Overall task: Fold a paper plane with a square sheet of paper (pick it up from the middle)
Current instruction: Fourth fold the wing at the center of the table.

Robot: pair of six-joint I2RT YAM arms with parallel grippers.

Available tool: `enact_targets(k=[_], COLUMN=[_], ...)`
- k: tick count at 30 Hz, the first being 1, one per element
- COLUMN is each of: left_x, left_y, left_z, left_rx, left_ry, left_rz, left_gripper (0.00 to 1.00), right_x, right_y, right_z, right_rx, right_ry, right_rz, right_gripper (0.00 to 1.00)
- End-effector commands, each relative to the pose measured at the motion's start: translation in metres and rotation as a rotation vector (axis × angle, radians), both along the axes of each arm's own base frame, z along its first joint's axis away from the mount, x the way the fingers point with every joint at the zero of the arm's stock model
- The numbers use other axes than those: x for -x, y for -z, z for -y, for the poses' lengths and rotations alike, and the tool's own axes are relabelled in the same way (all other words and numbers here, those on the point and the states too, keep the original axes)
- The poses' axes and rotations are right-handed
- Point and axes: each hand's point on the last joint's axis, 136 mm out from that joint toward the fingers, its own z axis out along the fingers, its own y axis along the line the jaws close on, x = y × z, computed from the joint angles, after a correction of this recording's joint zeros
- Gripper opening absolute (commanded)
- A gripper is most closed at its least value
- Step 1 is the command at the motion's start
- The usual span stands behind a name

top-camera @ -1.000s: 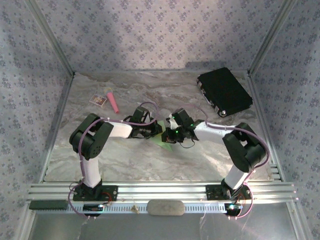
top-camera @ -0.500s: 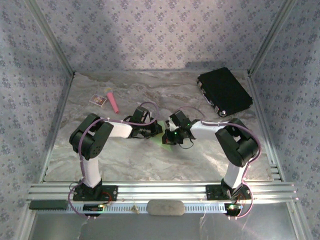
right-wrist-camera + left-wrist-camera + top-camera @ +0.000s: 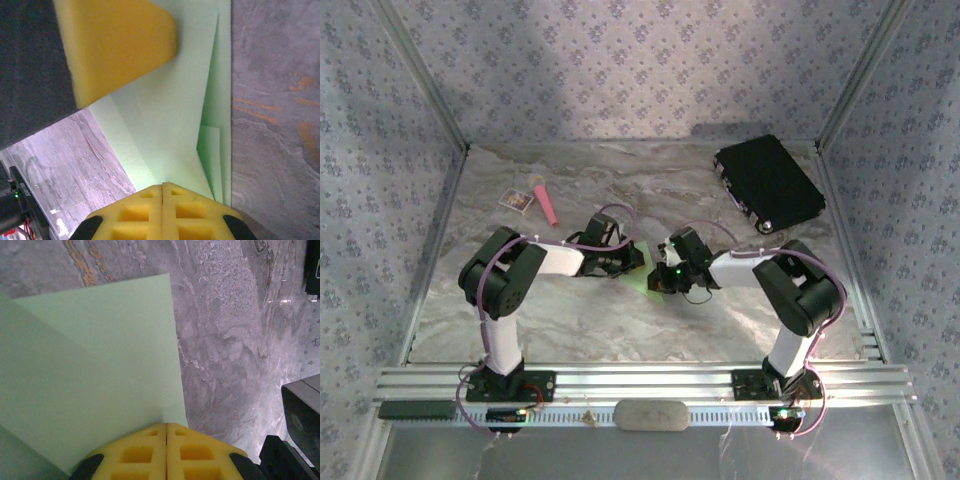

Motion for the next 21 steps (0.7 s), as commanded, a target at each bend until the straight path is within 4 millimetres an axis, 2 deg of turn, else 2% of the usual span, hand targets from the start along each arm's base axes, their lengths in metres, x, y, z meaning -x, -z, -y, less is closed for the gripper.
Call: enact_targets(k=[1, 9, 14, 21], left_x=[0.010, 0.010, 0.010, 0.011], left_y=[0.035, 0.037, 0.037, 0.039], left_z=[-0.027, -0.029, -0.030, -0.029], left_rx=[-0.118, -0.123, -0.126, -0.122], left_ry=[-0.036, -0.041, -0.043, -0.039], left_rz=[-0.068, -0.076, -0.074, -0.081], left_gripper=[0.07, 0.07, 0.07, 0.07], right_x=[0.029, 0.045, 0.064, 0.073], right_y=[0.023, 0.024, 0.037, 0.037], right_z=[0.022, 0.035, 0.052, 0.063], right_rx=[0.059, 0.076, 0.136, 0.147], right_ry=[0.020, -0.006, -0.002, 0.023], right_rz=[-0.126, -0.142, -0.182, -0.183], right_gripper=[0.00, 0.00, 0.00, 0.00])
